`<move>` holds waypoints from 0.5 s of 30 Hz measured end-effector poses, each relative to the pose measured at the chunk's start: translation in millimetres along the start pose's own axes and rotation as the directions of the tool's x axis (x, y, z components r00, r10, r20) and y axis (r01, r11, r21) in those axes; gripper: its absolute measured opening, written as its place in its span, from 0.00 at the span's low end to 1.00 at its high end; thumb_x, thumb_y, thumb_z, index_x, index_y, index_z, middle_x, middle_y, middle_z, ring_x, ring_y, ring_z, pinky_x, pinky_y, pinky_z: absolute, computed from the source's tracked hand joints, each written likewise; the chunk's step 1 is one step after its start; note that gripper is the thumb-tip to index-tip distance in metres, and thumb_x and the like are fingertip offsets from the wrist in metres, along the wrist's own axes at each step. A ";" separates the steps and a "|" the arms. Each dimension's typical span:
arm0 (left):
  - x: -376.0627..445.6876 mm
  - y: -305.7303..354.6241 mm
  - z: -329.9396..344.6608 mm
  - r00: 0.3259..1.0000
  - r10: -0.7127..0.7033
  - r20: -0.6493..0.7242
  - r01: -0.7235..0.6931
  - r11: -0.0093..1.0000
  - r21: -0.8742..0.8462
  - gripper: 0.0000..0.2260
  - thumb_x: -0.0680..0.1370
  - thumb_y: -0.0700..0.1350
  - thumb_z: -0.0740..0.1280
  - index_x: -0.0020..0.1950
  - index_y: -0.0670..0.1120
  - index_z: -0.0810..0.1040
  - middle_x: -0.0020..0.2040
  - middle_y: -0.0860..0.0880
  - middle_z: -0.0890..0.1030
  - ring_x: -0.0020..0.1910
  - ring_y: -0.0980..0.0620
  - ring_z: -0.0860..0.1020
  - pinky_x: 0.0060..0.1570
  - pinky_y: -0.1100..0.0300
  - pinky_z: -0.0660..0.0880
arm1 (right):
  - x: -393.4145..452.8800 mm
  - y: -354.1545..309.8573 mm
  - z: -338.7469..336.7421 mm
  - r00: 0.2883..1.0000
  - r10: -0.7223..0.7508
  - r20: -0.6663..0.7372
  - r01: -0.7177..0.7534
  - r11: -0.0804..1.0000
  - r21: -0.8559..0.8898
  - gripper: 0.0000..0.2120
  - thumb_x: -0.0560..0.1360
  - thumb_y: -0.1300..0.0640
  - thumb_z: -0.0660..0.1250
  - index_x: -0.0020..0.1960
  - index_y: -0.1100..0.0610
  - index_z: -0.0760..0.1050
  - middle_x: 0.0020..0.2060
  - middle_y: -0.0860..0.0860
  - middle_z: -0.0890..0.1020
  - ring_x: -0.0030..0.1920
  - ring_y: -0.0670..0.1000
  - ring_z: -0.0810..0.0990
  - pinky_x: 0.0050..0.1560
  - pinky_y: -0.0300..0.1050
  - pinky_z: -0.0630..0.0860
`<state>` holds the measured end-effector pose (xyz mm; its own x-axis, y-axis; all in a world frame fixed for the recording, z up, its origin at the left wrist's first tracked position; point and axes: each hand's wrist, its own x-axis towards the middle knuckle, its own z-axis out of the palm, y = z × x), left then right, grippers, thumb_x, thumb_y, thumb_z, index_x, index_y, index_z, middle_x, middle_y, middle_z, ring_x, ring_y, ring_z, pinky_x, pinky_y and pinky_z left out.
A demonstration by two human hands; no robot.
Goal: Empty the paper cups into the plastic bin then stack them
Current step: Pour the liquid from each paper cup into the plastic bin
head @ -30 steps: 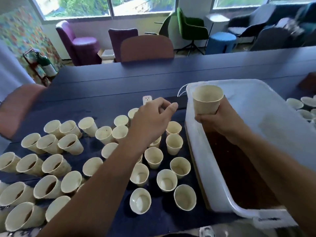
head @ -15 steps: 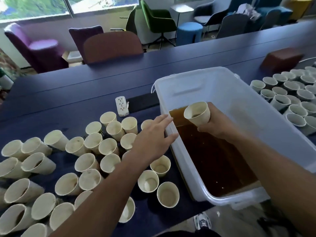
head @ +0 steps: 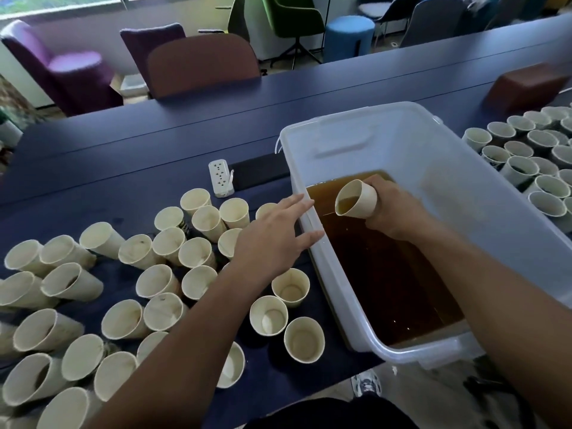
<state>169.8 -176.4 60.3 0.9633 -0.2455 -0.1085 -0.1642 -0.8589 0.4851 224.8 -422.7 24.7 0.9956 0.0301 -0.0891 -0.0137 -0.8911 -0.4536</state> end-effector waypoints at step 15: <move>-2.0 1.4 0.7 1.000 -0.012 0.004 0.012 1.000 -0.003 0.26 0.80 0.63 0.63 0.78 0.63 0.63 0.80 0.65 0.59 0.75 0.52 0.68 0.64 0.45 0.74 | -5.4 -6.7 1.9 0.971 -0.181 -0.153 0.143 0.962 -0.231 0.26 0.69 0.61 0.71 0.63 0.43 0.73 0.60 0.49 0.75 0.63 0.58 0.68 0.58 0.56 0.60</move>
<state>167.5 -177.4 60.5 0.9645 -0.2364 -0.1178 -0.1516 -0.8607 0.4861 219.4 -416.0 26.5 0.9839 0.1214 0.1315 0.1508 -0.9579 -0.2444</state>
